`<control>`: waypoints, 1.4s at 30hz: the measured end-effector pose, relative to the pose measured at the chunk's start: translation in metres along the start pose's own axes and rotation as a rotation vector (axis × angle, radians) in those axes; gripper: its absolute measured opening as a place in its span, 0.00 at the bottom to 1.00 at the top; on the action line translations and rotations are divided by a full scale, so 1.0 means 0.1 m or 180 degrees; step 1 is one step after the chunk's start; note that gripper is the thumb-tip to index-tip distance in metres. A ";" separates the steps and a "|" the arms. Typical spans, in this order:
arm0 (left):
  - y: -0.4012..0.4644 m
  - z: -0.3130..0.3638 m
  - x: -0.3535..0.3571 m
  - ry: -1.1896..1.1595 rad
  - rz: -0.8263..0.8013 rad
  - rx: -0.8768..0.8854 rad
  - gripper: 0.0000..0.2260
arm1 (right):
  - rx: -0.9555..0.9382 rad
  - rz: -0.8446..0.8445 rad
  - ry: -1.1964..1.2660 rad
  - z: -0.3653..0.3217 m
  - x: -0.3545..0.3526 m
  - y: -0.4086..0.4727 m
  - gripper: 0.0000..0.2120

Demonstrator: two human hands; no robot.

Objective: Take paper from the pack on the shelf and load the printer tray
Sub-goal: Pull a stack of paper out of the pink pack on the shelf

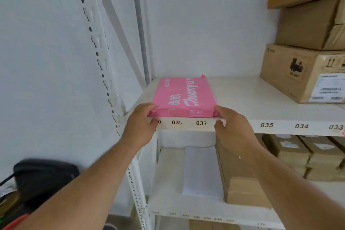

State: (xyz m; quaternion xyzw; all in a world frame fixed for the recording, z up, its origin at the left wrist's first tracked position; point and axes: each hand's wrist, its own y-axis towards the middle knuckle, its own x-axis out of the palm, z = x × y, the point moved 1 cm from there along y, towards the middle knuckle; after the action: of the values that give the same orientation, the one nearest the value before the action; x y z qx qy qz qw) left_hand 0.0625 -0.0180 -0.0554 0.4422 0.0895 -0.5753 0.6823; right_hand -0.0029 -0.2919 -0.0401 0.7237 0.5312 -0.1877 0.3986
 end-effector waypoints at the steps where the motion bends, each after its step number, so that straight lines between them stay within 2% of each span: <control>1: -0.02 0.00 0.00 0.0027 0.0065 0.0060 0.18 | -0.0065 0.0058 0.0038 0.02 -0.01 -0.03 0.16; 8: -0.15 -0.11 -0.10 -0.0023 0.0473 0.0452 0.13 | -0.0478 0.0442 -0.0025 0.16 0.05 -0.18 0.15; 14: -0.10 -0.20 -0.17 0.0456 0.0387 0.0858 0.11 | -0.1331 0.1024 -0.1058 0.23 0.09 -0.02 0.07; 17: -0.05 -0.23 -0.26 0.0986 0.0534 0.1468 0.09 | -0.1875 0.1182 -0.1292 0.28 0.08 0.04 0.08; 20: 0.03 -0.30 -0.31 0.1601 0.0496 0.2414 0.04 | -0.2490 0.1051 -0.1653 0.39 0.05 0.10 0.12; 22: 0.10 -0.35 -0.33 0.1822 0.0431 0.2908 0.08 | -0.2790 0.0877 -0.1830 0.45 0.01 0.15 0.13; 25: 0.17 -0.35 -0.39 0.1938 0.0397 0.3224 0.09 | -0.3064 0.0825 -0.1891 0.46 -0.04 0.22 0.12; 31: 0.21 -0.29 -0.37 0.1409 0.0146 0.2951 0.05 | -0.3393 0.0796 -0.1999 0.49 -0.10 0.33 0.12; 34: 0.19 -0.32 -0.33 0.1127 0.0073 0.2667 0.04 | -0.3272 0.0813 -0.1891 0.46 -0.07 0.33 0.09; 37: 0.17 -0.35 -0.33 0.0944 0.0012 0.2457 0.09 | -0.3051 0.0880 -0.1629 0.41 0.02 0.31 0.05; 42: 0.12 -0.29 -0.34 0.0992 0.0151 0.2512 0.08 | -0.2999 0.0856 -0.1484 0.43 0.05 0.31 0.04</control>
State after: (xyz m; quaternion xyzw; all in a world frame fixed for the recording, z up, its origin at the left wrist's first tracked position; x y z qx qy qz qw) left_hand 0.0731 0.0257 -0.0445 0.7531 -0.0458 -0.4758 0.4521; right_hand 0.0334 -0.3255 -0.0581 0.4675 0.3580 -0.0321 0.8076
